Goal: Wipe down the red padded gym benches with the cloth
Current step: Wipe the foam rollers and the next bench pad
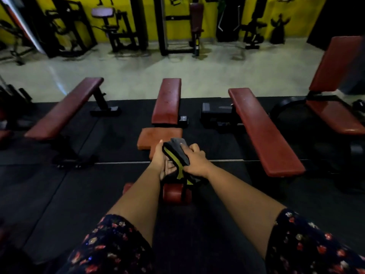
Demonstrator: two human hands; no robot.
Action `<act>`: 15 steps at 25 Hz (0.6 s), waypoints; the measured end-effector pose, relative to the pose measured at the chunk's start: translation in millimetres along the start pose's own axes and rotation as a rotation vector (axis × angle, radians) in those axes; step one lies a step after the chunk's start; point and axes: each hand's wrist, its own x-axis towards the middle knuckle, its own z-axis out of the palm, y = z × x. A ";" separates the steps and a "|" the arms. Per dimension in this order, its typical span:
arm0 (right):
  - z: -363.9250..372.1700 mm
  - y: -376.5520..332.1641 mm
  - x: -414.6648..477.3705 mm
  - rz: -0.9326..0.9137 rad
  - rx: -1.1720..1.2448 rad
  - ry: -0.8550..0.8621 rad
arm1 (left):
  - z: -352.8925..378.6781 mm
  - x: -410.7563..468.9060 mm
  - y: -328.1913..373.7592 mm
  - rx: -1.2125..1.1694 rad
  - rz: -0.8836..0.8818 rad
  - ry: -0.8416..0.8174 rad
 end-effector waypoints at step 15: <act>110.2 -108.7 113.4 0.081 -0.219 0.028 | -164.1 83.8 29.3 -0.135 -0.069 0.064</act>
